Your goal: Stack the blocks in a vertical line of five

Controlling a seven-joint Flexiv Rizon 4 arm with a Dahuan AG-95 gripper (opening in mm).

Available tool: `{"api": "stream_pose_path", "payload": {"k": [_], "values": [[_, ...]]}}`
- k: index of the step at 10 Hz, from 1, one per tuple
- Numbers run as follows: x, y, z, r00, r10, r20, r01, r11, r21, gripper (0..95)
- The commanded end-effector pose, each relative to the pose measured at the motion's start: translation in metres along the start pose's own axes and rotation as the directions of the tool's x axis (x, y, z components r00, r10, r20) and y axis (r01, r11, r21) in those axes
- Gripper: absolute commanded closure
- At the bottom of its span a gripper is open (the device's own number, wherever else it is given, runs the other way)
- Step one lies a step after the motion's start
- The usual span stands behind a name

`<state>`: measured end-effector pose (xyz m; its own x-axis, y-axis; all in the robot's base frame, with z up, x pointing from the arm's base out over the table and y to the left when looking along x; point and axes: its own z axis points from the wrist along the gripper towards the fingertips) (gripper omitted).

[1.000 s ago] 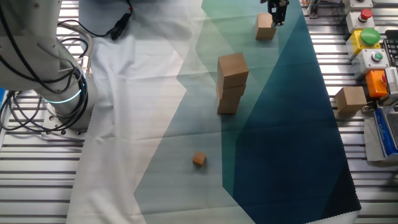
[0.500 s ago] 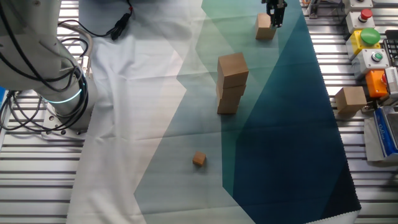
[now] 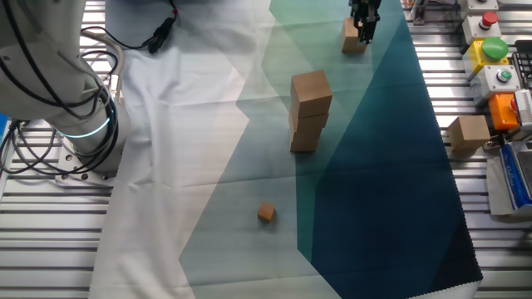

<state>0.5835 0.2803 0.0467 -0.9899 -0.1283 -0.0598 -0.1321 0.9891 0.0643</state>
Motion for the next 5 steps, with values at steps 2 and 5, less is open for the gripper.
{"api": "stream_pose_path", "payload": {"k": [2, 5], "values": [[-0.001, -0.0003, 0.0025, 1.0, 0.006, 0.0, -0.006, 1.0, 0.004, 19.0], [-0.001, -0.0003, 0.0031, 1.0, 0.022, -0.006, -0.022, 1.0, 0.018, 57.0]]}}
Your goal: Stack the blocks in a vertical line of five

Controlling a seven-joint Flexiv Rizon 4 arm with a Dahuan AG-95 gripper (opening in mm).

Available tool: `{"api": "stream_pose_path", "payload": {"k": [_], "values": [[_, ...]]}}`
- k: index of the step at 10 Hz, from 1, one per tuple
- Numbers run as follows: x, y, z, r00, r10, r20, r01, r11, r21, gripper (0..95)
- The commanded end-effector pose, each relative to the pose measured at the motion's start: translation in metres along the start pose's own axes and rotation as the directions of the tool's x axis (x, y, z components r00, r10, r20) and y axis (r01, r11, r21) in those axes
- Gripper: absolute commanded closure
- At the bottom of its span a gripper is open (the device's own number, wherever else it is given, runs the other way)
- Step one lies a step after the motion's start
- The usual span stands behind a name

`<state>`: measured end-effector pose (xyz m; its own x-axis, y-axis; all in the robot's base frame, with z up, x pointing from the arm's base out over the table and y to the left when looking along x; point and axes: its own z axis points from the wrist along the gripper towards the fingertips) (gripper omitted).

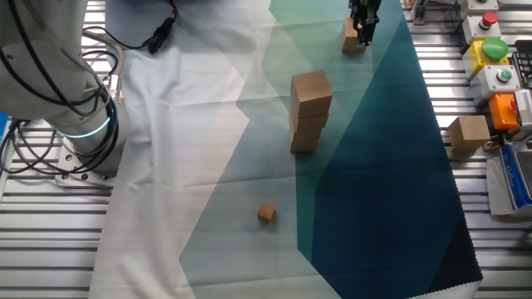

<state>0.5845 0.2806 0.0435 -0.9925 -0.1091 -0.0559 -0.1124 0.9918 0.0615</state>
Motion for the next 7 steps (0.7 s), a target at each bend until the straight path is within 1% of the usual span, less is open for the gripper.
{"api": "stream_pose_path", "payload": {"k": [1, 3, 5, 7], "values": [[-0.0001, -0.0003, -0.0001, 1.0, 0.012, -0.008, -0.011, 0.999, 0.031, 95.0], [-0.0001, -0.0003, -0.0001, 1.0, 0.023, -0.007, -0.023, 0.999, 0.035, 95.0], [-0.0001, -0.0002, -0.001, 0.999, 0.036, -0.009, -0.036, 0.999, 0.015, 95.0], [0.0003, -0.0014, -0.0042, 1.0, 0.022, -0.008, -0.022, 1.0, 0.007, 95.0]]}}
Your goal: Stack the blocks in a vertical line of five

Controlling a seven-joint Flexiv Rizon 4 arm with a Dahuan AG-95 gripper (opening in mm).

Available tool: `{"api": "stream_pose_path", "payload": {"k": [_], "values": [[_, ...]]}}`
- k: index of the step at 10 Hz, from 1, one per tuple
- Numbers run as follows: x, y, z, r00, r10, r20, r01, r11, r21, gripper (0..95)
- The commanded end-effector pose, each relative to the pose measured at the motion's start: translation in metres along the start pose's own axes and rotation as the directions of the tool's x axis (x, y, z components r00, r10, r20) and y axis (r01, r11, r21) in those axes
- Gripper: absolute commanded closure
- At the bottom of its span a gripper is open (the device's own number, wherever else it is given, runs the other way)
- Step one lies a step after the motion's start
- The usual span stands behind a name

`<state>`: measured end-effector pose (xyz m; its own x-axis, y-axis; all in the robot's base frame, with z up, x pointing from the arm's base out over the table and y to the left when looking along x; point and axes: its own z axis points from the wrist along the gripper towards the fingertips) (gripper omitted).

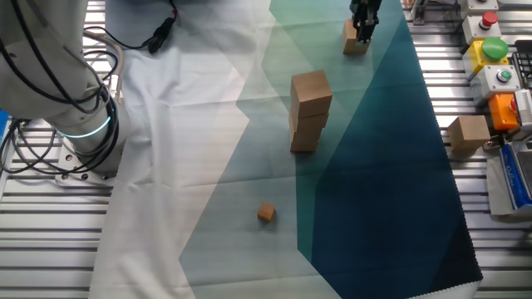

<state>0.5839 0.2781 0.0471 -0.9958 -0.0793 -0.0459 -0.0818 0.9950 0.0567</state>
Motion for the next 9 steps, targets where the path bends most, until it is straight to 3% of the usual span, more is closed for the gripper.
{"api": "stream_pose_path", "payload": {"k": [1, 3, 5, 7, 9], "values": [[0.001, -0.002, -0.009, 1.0, -0.029, -0.004, 0.029, 1.0, -0.006, 95.0], [0.003, -0.003, -0.023, 0.999, -0.048, -0.014, 0.048, 0.999, -0.007, 95.0], [0.011, -0.013, -0.051, 0.996, -0.089, -0.02, 0.089, 0.996, -0.009, 95.0], [0.029, -0.031, -0.085, 0.991, -0.129, -0.031, 0.129, 0.992, 0.0, 95.0], [0.046, -0.047, -0.104, 0.988, -0.148, -0.044, 0.149, 0.989, -0.002, 95.0]]}}
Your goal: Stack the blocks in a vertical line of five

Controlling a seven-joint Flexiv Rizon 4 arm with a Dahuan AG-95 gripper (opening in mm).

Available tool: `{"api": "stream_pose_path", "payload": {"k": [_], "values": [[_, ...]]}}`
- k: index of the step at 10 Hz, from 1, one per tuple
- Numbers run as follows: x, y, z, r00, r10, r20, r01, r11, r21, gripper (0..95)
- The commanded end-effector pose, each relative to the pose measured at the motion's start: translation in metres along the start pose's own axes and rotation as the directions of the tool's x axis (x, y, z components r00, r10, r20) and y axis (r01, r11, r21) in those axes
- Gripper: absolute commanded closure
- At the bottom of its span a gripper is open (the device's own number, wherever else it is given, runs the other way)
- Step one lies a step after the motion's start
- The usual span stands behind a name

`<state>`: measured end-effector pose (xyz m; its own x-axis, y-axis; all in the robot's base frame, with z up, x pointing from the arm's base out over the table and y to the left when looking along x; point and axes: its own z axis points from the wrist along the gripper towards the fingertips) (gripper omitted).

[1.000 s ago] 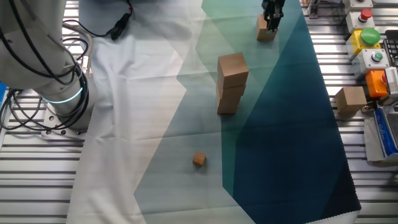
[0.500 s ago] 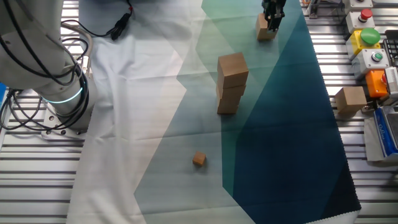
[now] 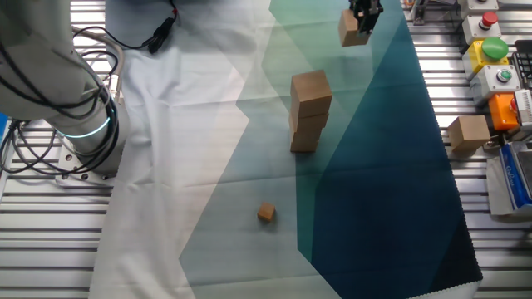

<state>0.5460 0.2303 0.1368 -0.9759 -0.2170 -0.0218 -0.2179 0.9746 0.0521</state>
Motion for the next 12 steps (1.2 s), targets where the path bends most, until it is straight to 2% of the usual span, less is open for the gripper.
{"api": "stream_pose_path", "payload": {"k": [1, 5, 8, 12], "values": [[0.016, -0.01, -0.015, 1.0, -0.015, -0.019, 0.015, 1.0, 0.001, 95.0], [0.04, -0.015, -0.042, 0.998, -0.034, -0.054, 0.034, 0.999, -0.003, 95.0], [0.05, -0.011, -0.062, 0.996, -0.055, -0.065, 0.055, 0.998, -0.001, 95.0], [0.051, -0.01, -0.065, 0.995, -0.073, -0.065, 0.073, 0.997, 0.004, 95.0]]}}
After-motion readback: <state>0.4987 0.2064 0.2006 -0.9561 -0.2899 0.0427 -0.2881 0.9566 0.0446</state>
